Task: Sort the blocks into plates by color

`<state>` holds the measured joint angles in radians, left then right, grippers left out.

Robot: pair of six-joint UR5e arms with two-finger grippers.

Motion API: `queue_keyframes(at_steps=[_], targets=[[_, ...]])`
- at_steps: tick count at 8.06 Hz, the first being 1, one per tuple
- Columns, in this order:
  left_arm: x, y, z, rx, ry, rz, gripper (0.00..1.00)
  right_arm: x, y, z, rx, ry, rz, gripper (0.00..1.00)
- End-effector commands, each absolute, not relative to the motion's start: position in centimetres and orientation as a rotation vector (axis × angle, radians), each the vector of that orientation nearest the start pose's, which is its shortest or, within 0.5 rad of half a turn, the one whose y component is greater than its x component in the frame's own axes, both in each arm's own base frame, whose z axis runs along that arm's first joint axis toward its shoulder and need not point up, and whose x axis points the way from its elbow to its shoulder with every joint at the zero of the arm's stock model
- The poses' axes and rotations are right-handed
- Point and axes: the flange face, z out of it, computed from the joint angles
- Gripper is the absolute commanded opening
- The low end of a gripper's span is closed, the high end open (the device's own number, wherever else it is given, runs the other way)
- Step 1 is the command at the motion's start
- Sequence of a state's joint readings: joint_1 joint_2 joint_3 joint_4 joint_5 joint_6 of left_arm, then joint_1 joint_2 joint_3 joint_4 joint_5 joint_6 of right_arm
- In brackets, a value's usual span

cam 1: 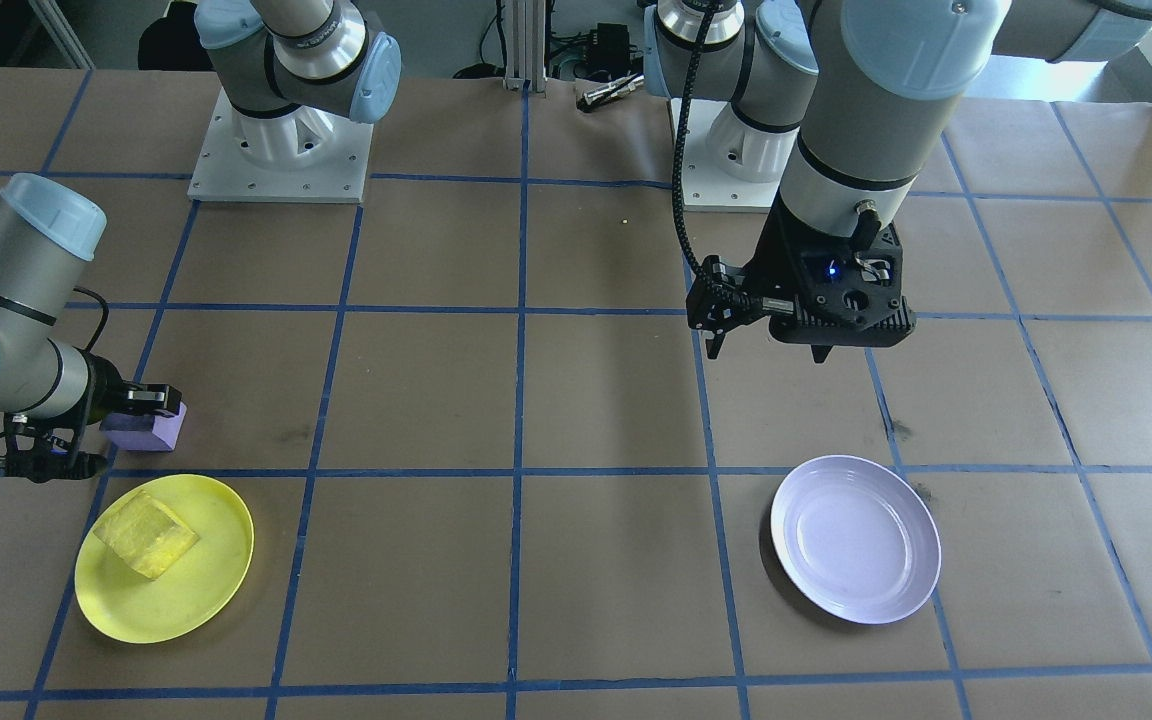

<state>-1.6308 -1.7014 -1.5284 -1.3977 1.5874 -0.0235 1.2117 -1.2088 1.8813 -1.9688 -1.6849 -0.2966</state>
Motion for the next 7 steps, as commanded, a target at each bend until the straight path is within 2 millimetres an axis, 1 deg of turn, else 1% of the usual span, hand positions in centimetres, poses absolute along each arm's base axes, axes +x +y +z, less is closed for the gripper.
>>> queue_keyframes(at_steps=[1, 2, 3, 4, 5, 6, 7], targets=[[-16.5, -54.3, 46.2, 0.059, 3.126, -0.147, 1.0, -5.8, -52.6, 21.7, 0.116, 3.09, 0.477, 0.4], [-16.4, -54.3, 46.2, 0.059, 3.125, -0.147, 1.0, -4.3, -52.1, 23.0, 0.144, 3.031, 0.472, 0.4], [-16.4, -54.3, 46.3, 0.059, 3.124, -0.15, 1.0, -1.2, -51.8, 23.6, 0.103, 3.015, 0.487, 0.4], [-16.3, -54.3, 46.4, 0.061, 3.121, -0.152, 1.0, 2.3, -51.6, 24.0, 0.07, 3.018, 0.487, 0.41], [-16.3, -54.3, 46.4, 0.06, 3.118, -0.152, 1.0, 6.7, -51.4, 24.6, 0.084, 2.997, 0.466, 0.42], [-16.3, -54.3, 46.3, 0.06, 3.118, -0.15, 1.0, 10.6, -50.8, 25.2, 0.06, 2.989, 0.457, 0.43], [-16.3, -54.2, 46.5, 0.063, 3.118, -0.157, 1.0, 14.3, -50.2, 25.5, 0.127, 2.948, 0.451, 0.43]])
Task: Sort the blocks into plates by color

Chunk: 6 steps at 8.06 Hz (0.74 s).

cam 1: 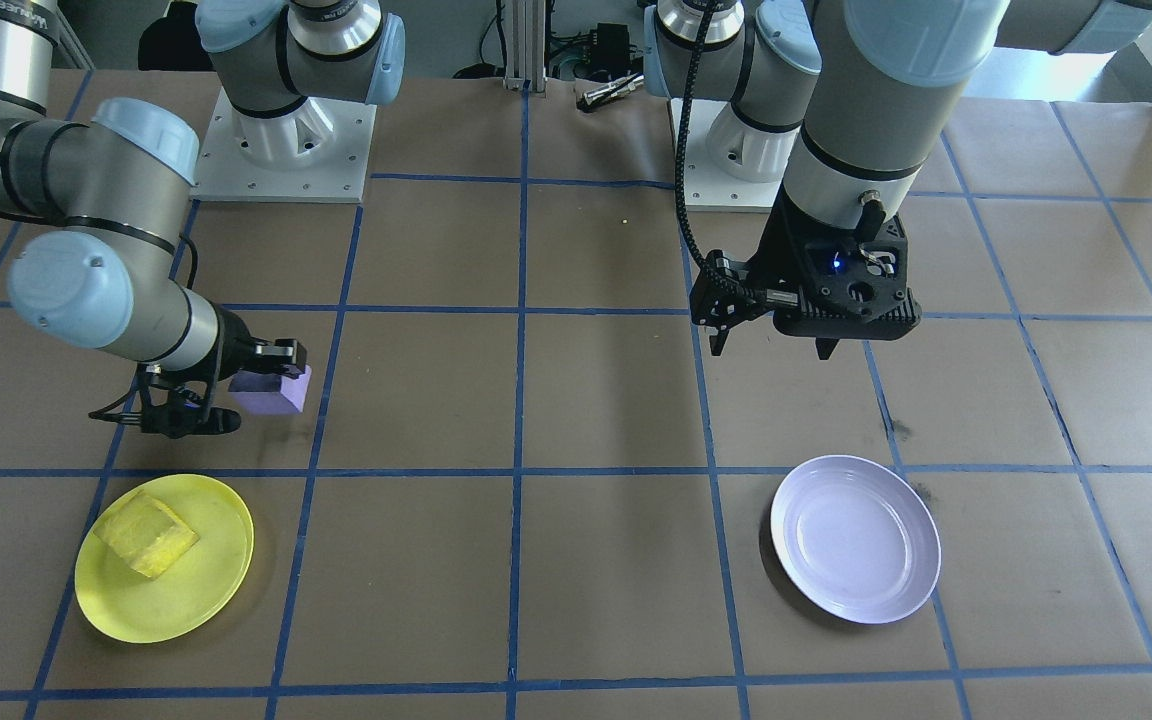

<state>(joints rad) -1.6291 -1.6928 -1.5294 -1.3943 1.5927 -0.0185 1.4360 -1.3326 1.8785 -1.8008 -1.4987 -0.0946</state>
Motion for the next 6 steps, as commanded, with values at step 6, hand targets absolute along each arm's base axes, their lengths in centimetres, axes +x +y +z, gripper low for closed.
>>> queue_keyframes(at_steps=[6], targets=[[-16.2, -54.3, 46.5, 0.072, 3.115, -0.164, 1.0, 34.8, -44.8, 29.1, 0.105, 2.737, 0.385, 0.46]])
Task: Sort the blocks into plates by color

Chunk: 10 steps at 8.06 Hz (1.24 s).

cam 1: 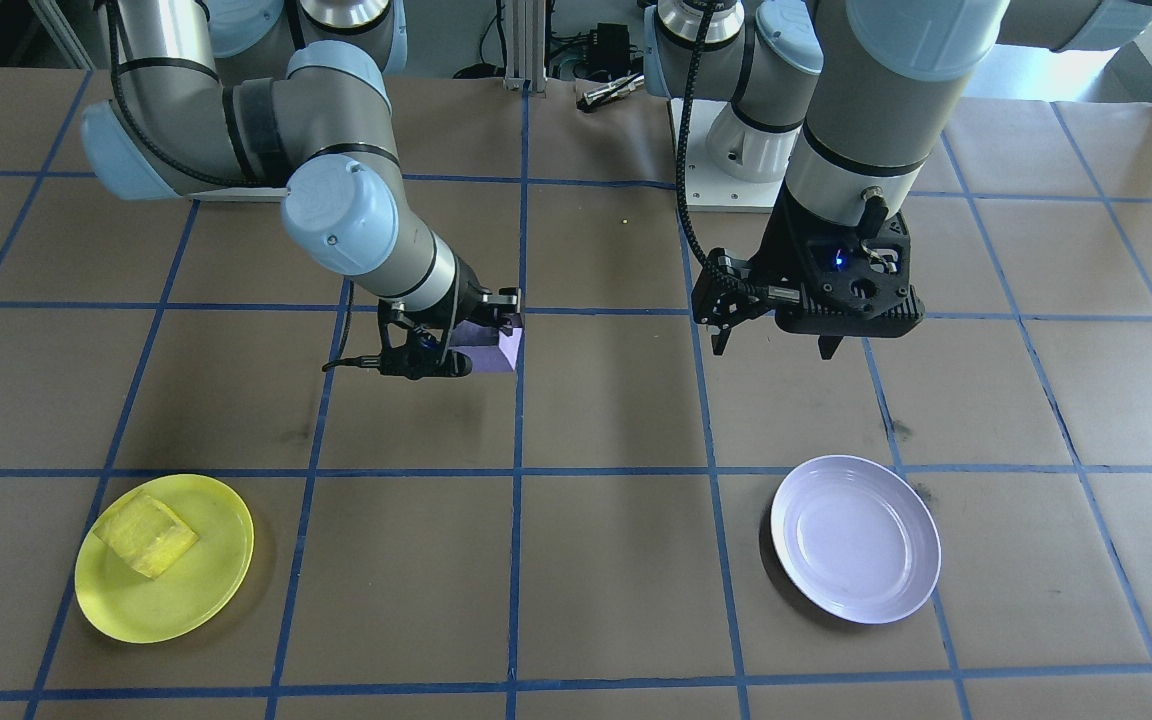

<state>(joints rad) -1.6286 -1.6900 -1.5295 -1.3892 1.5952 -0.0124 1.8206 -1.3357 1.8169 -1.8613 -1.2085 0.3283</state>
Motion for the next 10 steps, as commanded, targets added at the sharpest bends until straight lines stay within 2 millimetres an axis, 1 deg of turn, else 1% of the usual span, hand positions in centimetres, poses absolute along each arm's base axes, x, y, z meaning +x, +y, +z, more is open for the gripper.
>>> queue_keyframes(at_steps=[1, 2, 3, 4, 5, 7, 8, 9, 10], targets=[[-16.2, -54.4, 46.6, 0.072, 3.115, -0.176, 1.0, 37.4, -44.2, 28.1, 0.06, 2.727, 0.338, 0.47], [-16.2, -54.5, 46.5, 0.072, 3.115, -0.178, 1.0, 39.7, -43.6, 26.8, 0.071, 2.736, 0.315, 0.52], [-16.2, -54.4, 46.6, 0.072, 3.115, -0.181, 1.0, 40.4, -43.4, 26.0, 0.066, 2.741, 0.315, 0.55], [-16.3, -54.4, 46.6, 0.077, 3.115, -0.181, 1.0, 40.4, -43.8, 26.6, 0.063, 2.749, 0.279, 0.75], [-16.2, -54.4, 46.7, 0.074, 3.113, -0.183, 1.0, 40.1, -44.5, 27.0, 0.073, 2.805, 0.24, 0.99], [-16.1, -54.4, 46.7, 0.072, 3.113, -0.183, 1.0, 38.5, -46.9, 28.4, 0.096, 2.804, 0.178, 1.0], [-16.1, -54.5, 46.6, 0.072, 3.115, -0.183, 1.0, 37.3, -48.0, 29.0, 0.127, 2.797, 0.157, 1.0], [-16.1, -54.5, 46.6, 0.072, 3.115, -0.183, 1.0, 34.9, -49.2, 29.8, 0.182, 2.814, 0.147, 1.0], [-16.2, -54.5, 46.4, 0.072, 3.116, -0.178, 1.0, 30.7, -49.9, 31.7, 0.241, 2.89, 0.142, 1.0]])
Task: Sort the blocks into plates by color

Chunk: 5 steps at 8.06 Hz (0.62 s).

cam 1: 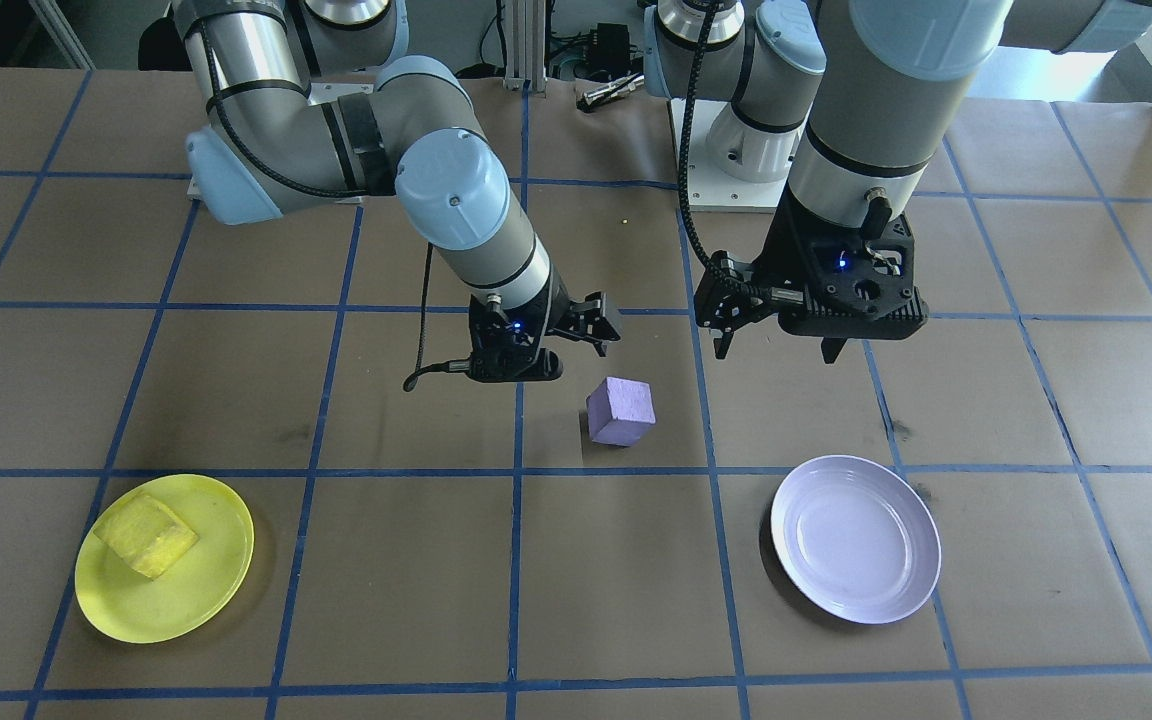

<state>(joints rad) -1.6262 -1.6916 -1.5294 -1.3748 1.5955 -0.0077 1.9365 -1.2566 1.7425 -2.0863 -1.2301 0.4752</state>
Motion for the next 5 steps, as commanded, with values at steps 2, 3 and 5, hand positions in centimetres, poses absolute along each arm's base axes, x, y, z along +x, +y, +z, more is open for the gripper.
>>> queue_keyframes(at_steps=[2, 3, 5], targets=[[-16.4, -54.5, 45.8, 0.08, 3.123, -0.143, 1.0, 21.7, -49.5, 37.3, 0.337, 3.042, 0.135, 1.0], [-16.4, -55.0, 44.1, 0.085, 3.124, -0.109, 1.0, 18.2, -50.1, 40.7, 0.424, 3.075, 0.115, 1.0], [-17.4, -55.4, 40.4, 0.077, 3.135, -0.011, 1.0, 16.0, -50.2, 45.7, 0.471, 3.124, 0.224, 1.0]])
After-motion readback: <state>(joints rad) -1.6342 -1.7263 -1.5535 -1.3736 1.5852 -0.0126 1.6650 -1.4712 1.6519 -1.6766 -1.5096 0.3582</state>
